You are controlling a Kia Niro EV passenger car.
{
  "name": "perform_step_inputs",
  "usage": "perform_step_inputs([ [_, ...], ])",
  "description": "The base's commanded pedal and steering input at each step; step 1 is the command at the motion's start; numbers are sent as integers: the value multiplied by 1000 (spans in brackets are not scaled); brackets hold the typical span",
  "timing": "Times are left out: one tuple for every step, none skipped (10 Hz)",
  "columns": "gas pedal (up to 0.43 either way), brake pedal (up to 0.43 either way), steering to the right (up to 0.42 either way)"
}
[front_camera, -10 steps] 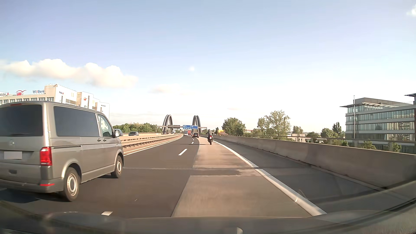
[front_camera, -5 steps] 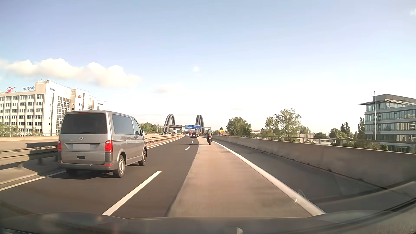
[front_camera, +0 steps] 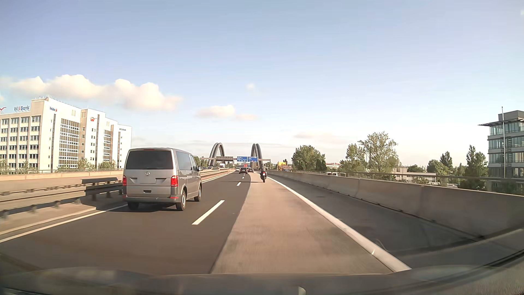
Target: Follow the waypoints while adhering to traffic rules and regulations
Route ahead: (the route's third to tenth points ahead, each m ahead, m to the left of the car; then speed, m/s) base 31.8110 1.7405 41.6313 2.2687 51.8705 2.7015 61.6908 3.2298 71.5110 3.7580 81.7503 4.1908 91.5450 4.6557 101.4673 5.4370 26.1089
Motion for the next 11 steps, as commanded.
perform_step_inputs([
  [47, 0, -8],
  [8, 0, -8],
  [0, 0, -8],
  [0, 0, -8],
  [0, 0, -8],
  [0, 0, -8],
  [0, 0, -8],
  [0, 0, -7],
  [0, 18, -7],
  [0, 67, -6],
  [0, 79, -5],
])
